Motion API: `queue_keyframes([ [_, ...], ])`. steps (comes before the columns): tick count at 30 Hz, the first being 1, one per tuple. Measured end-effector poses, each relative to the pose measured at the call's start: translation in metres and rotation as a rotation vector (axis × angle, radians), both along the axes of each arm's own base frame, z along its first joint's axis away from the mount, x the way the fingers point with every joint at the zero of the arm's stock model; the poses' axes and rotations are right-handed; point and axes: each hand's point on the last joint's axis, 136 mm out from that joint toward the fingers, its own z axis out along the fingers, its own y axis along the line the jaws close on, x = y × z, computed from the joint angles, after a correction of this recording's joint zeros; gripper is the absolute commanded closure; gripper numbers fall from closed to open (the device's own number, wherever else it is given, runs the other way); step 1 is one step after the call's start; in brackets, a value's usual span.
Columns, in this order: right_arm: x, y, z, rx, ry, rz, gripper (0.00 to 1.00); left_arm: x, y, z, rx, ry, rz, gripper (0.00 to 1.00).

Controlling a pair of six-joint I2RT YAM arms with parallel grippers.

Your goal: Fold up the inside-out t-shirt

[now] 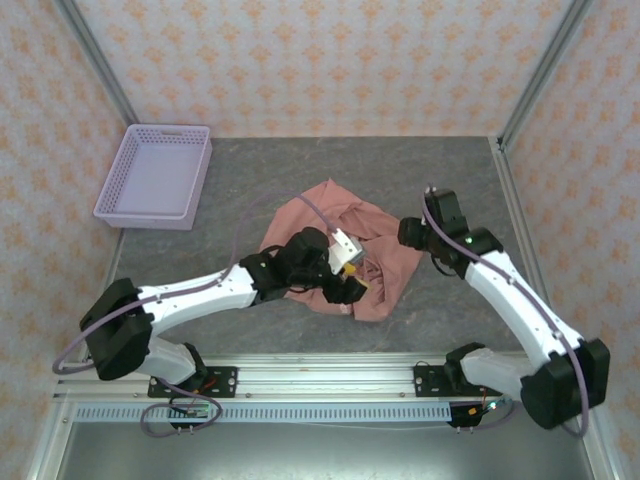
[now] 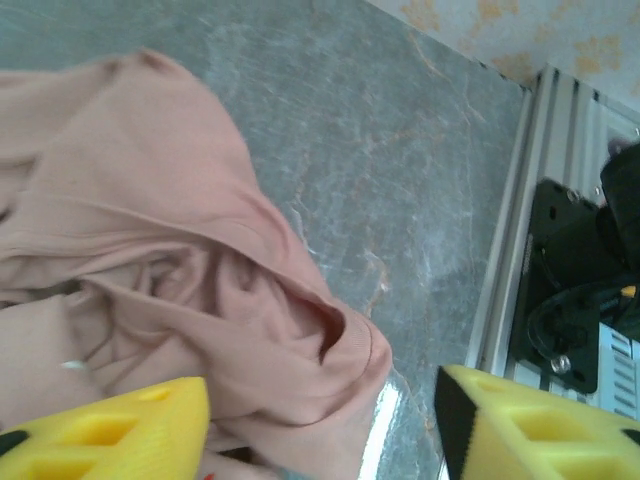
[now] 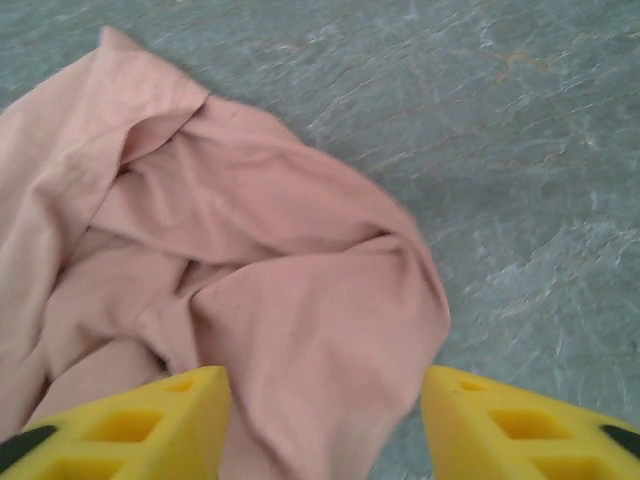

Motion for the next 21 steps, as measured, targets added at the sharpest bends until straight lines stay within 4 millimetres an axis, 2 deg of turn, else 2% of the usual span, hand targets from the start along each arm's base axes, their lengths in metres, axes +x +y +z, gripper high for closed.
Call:
queue_keyframes([
  [2, -0.015, 0.018, -0.006, 0.029, 0.02, 0.046, 0.35, 0.017, 0.017, 0.006, 0.002, 0.0, 0.089, 0.3],
  [4, -0.027, 0.037, -0.026, 0.052, 0.072, 0.086, 0.34, 0.035, 0.033, -0.001, 0.031, 0.025, 0.179, 0.29],
  [6, -0.039, 0.051, -0.054, 0.059, 0.145, 0.115, 0.34, 0.048, 0.043, -0.021, 0.089, 0.076, 0.246, 0.28],
  [8, -0.046, 0.058, -0.086, 0.044, 0.228, 0.123, 0.37, 0.054, 0.044, -0.047, 0.154, 0.136, 0.283, 0.28],
  [10, -0.046, 0.058, -0.109, 0.021, 0.283, 0.107, 0.46, 0.055, 0.044, -0.073, 0.212, 0.191, 0.307, 0.33],
  [12, -0.042, 0.059, -0.123, 0.004, 0.301, 0.097, 0.66, 0.051, 0.048, -0.094, 0.259, 0.245, 0.326, 0.45],
  [14, -0.036, 0.061, -0.129, -0.004, 0.294, 0.089, 0.84, 0.049, 0.052, -0.108, 0.294, 0.277, 0.34, 0.6],
  [17, -0.028, 0.058, -0.127, -0.021, 0.261, 0.083, 1.0, 0.052, 0.056, -0.108, 0.297, 0.284, 0.366, 0.83],
  [19, -0.021, 0.053, -0.118, -0.025, 0.231, 0.078, 1.0, 0.056, 0.061, -0.103, 0.277, 0.286, 0.389, 0.94],
  [21, -0.012, 0.047, -0.099, -0.015, 0.176, 0.07, 1.0, 0.061, 0.073, -0.096, 0.254, 0.283, 0.422, 1.0],
])
